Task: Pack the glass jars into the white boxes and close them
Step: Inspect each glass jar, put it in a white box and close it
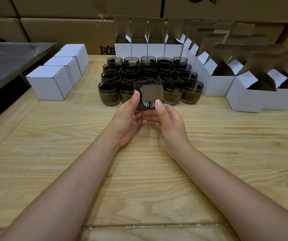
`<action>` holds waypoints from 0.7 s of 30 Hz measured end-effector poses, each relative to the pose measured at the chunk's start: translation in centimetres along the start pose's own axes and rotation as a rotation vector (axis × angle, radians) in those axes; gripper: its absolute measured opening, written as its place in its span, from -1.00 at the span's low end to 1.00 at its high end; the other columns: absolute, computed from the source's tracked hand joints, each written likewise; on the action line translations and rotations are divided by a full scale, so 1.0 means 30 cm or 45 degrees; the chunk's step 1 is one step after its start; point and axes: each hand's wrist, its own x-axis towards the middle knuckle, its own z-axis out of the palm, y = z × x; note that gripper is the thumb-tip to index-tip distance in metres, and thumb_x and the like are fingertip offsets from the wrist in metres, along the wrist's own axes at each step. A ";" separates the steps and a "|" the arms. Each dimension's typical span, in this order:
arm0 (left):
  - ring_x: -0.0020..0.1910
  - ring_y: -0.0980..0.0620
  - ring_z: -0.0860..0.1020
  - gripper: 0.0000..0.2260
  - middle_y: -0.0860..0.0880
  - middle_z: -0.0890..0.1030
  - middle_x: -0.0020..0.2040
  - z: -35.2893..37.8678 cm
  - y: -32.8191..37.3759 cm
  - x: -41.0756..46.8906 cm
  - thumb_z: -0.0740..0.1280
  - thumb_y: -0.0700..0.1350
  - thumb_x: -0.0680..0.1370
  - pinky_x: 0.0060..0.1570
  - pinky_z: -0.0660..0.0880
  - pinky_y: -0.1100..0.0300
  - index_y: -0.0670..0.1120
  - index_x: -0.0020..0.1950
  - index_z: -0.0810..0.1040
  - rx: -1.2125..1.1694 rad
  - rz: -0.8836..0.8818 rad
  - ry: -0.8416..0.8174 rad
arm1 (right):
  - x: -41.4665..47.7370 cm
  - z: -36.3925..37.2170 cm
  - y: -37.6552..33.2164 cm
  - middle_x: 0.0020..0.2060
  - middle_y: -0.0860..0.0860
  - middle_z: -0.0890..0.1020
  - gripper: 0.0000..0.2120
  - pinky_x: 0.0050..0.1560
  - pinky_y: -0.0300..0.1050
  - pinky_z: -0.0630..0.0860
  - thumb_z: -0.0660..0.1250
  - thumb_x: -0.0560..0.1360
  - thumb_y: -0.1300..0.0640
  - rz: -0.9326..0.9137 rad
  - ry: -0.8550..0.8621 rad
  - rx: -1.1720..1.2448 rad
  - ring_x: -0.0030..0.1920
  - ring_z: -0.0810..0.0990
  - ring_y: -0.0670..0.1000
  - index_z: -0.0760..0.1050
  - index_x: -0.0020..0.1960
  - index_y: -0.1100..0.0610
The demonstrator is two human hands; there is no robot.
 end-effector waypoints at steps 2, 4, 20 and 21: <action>0.18 -0.09 0.54 -0.60 -0.17 0.61 0.17 0.002 0.004 -0.005 0.22 0.13 0.47 0.37 0.34 0.00 -0.08 0.16 0.58 -0.020 0.017 0.020 | -0.003 -0.003 0.000 -0.03 0.09 0.64 -0.47 -0.03 -0.12 0.58 0.36 0.30 -0.21 -0.058 0.078 -0.070 -0.07 0.65 0.00 0.42 0.15 0.07; 0.22 -0.10 0.53 -0.62 -0.17 0.62 0.17 0.002 0.007 -0.007 0.24 0.11 0.48 0.44 0.25 -0.04 -0.08 0.15 0.58 -0.017 0.038 0.031 | -0.007 -0.009 0.002 -0.01 0.00 0.58 -0.40 -0.05 -0.20 0.57 0.42 0.24 -0.22 -0.141 0.105 -0.139 -0.09 0.63 -0.13 0.34 0.16 -0.01; 0.24 -0.14 0.53 0.05 -0.23 0.52 0.29 0.012 0.008 -0.014 0.57 0.33 0.06 0.37 0.37 -0.04 -0.17 0.39 0.37 0.082 0.089 -0.053 | -0.013 -0.008 -0.009 -0.04 -0.10 0.66 -0.56 0.02 -0.23 0.56 0.41 0.48 0.29 -0.318 0.071 0.001 -0.04 0.65 -0.15 0.32 0.27 0.10; 0.25 -0.10 0.53 0.05 -0.17 0.54 0.28 0.010 0.008 -0.013 0.57 0.35 0.05 0.40 0.35 -0.04 -0.13 0.41 0.36 0.091 0.083 -0.068 | -0.011 -0.008 -0.012 -0.07 -0.14 0.67 -0.60 0.04 -0.18 0.58 0.39 0.49 0.28 -0.303 0.080 0.045 -0.03 0.66 -0.13 0.33 0.26 0.10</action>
